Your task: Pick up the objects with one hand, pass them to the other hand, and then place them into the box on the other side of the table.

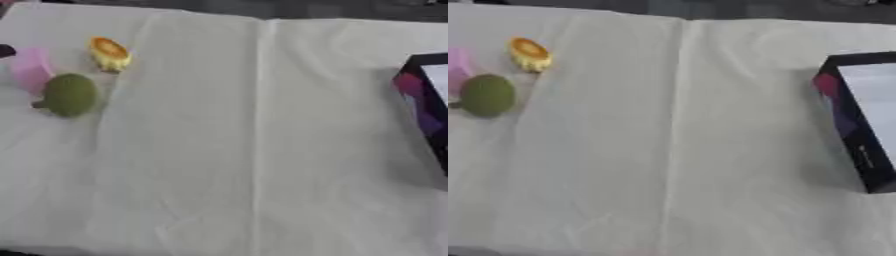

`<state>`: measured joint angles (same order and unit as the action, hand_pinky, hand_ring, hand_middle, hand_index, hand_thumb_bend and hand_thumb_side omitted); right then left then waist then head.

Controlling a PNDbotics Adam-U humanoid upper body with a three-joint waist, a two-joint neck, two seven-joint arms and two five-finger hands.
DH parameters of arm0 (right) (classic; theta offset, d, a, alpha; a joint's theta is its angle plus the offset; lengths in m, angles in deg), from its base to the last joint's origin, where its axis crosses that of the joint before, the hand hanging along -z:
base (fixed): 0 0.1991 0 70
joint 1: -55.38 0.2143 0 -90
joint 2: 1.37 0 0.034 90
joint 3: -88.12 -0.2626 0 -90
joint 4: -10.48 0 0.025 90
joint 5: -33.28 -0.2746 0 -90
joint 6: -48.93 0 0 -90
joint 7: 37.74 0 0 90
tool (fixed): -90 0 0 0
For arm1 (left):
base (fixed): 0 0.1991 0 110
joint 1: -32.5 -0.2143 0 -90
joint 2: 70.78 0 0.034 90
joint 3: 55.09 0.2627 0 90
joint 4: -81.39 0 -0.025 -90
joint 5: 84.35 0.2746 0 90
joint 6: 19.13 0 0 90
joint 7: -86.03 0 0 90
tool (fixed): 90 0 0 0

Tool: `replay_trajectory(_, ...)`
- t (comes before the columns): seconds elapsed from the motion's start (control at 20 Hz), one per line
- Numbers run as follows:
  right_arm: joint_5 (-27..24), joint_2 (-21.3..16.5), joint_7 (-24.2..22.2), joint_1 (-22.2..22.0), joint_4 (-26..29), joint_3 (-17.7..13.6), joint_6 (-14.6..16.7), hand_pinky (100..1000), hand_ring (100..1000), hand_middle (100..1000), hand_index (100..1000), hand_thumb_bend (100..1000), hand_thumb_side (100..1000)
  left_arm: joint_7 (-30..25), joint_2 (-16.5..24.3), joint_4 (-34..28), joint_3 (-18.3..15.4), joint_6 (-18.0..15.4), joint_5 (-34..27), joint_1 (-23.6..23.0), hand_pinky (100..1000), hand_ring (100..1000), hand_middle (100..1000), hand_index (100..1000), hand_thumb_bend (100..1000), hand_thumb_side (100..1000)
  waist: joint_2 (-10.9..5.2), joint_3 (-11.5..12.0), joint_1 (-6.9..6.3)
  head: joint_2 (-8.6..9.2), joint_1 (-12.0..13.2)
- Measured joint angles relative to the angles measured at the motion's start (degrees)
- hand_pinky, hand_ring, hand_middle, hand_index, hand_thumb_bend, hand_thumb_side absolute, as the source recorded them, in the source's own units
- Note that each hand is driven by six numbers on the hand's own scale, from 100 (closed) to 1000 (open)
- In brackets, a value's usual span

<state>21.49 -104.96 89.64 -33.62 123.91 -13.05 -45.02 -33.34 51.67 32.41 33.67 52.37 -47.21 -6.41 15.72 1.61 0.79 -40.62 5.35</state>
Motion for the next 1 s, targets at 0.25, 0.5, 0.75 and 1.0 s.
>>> replay_trajectory(0.25,0.17,0.00,-0.10,-0.03,0.00,0.29,-0.11,674,737,838,884,249,238,-2.60,-1.02,2.13,-0.69,0.69,7.64,0.54,904,872,790,813,600,216,0.00,-0.25,0.00,0.00,0.38)
replay_trajectory(0.5,0.23,0.07,-0.32,-0.07,0.00,0.48,-0.38,673,737,838,884,251,241,-2.34,-1.49,3.47,-1.45,1.34,10.28,0.94,903,871,789,811,579,100,0.01,-0.31,0.00,0.76,0.56)
replay_trajectory(0.75,0.29,0.47,-0.54,-0.06,0.00,0.70,-0.63,673,737,838,884,253,244,-1.01,-1.72,3.97,-1.78,2.08,11.78,1.60,900,871,792,816,574,100,0.11,-0.49,0.00,1.49,0.59)
replay_trajectory(1.0,0.43,0.77,-0.75,-0.05,0.00,1.00,-0.88,672,736,838,884,256,246,-0.17,-2.23,4.60,-2.09,2.61,12.02,2.10,909,878,796,832,560,119,0.78,-0.92,0.00,2.08,0.59)
